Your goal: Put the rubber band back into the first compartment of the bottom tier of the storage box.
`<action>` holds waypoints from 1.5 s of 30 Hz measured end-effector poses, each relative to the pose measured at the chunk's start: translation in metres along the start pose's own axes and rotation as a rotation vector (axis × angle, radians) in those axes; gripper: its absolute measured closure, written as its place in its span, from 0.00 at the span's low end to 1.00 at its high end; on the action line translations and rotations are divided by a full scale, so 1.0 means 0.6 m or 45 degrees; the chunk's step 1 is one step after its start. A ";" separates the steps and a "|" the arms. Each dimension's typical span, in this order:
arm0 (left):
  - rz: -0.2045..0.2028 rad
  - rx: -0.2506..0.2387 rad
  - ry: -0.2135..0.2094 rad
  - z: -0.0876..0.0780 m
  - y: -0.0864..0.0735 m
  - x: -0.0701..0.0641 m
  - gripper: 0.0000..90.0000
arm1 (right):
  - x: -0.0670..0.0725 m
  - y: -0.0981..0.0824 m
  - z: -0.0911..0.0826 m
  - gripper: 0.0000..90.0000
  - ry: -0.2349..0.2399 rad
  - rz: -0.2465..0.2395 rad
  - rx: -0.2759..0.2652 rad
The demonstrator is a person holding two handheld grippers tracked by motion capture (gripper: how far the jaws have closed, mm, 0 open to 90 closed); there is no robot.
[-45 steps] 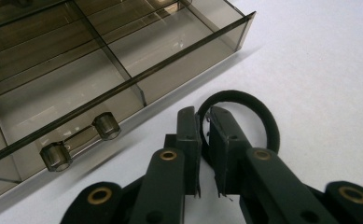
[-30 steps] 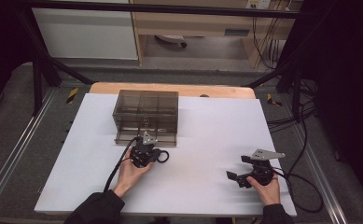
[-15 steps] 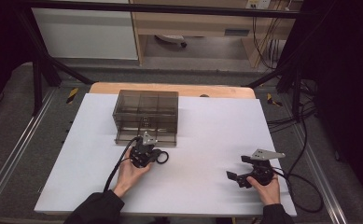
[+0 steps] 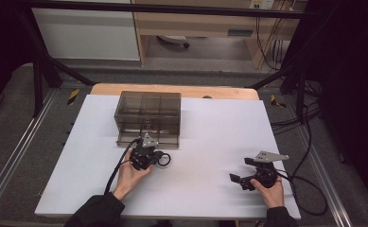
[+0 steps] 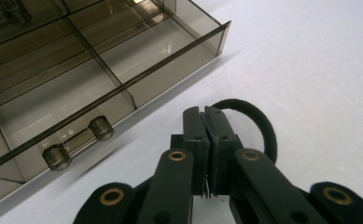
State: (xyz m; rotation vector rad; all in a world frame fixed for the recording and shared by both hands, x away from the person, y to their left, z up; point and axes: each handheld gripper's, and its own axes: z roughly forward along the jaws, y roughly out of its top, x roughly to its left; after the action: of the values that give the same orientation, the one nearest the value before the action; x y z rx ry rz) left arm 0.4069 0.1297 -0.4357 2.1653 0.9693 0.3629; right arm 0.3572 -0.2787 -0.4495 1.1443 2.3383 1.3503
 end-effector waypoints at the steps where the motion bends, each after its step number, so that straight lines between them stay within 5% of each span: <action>1: -0.002 -0.006 -0.001 -0.001 0.000 0.000 0.97 | 0.000 0.000 0.000 0.01 0.002 0.003 -0.002; 26: 0.022 -0.012 -0.028 -0.032 -0.004 0.005 0.97 | 0.000 0.000 -0.001 0.01 0.001 0.002 0.001; 45: 0.011 -0.009 0.016 -0.056 -0.004 0.028 0.97 | 0.000 0.000 0.000 0.01 0.002 0.002 0.001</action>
State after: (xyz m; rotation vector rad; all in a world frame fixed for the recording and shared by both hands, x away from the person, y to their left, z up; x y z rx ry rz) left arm 0.3999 0.1603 -0.4147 2.1639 0.9648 0.3839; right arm 0.3571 -0.2788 -0.4494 1.1457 2.3394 1.3514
